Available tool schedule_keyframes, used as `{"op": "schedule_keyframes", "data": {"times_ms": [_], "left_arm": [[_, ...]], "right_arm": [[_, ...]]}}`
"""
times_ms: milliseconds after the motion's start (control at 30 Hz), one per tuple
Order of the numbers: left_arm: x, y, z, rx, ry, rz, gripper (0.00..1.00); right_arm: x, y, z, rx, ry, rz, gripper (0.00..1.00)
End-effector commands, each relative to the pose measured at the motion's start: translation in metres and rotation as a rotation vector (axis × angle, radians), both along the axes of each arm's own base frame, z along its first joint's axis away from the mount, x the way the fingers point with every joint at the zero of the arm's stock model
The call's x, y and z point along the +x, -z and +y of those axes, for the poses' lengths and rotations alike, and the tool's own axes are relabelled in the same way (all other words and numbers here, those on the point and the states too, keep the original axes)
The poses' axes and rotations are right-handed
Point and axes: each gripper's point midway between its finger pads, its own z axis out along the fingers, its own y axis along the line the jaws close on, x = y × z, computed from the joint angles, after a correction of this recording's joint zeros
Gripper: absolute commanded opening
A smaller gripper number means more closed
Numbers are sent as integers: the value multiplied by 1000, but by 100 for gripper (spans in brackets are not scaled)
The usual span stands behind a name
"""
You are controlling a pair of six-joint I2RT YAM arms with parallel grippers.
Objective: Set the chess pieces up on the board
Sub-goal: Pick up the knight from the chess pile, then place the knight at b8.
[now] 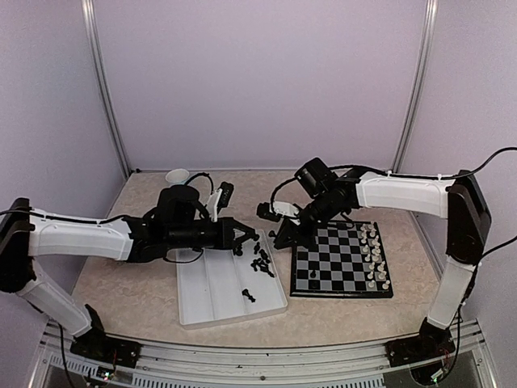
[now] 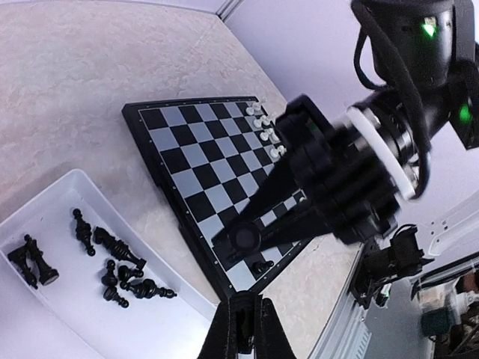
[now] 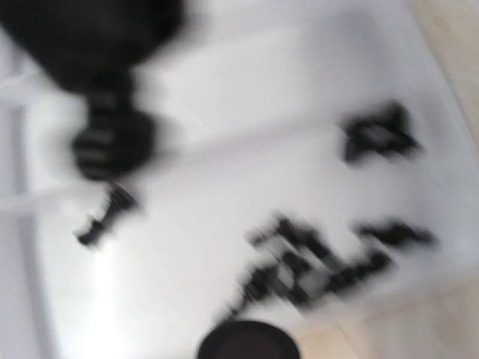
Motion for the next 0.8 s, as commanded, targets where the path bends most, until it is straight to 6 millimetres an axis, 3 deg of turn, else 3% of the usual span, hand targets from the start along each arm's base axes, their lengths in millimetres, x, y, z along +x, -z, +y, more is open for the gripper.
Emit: {"op": "schedule_keyframes", "data": {"times_ms": [0,33,100,333,367,433,467,600,767], "left_arm": [[-1,-5,-35,174,44,-129,0],[-1,-13,-46,193,54,-158,0],[-2,-9,-62,262,70,-188,0],[-8,24,-121,534,127,-279,0],[-9,40,-128,591,143,-279,0],[-12,55,-139,677,162,-299,0],[-14,72,-142,733,170,-298,0],[-17,100,-148,831,180,-299,0],[-21,109,-149,815,186,-277,0]], "right_arm": [[31,-29,-47,34,132,-62,1],[42,-32,-61,39,181,-72,1],[57,-37,-86,45,262,-94,1],[82,-39,-164,65,482,-171,1],[82,-37,-172,66,502,-180,2],[81,-33,-182,73,528,-185,2],[80,-31,-185,77,538,-182,2],[77,-28,-189,98,550,-197,2],[75,-27,-191,94,554,-214,3]]}}
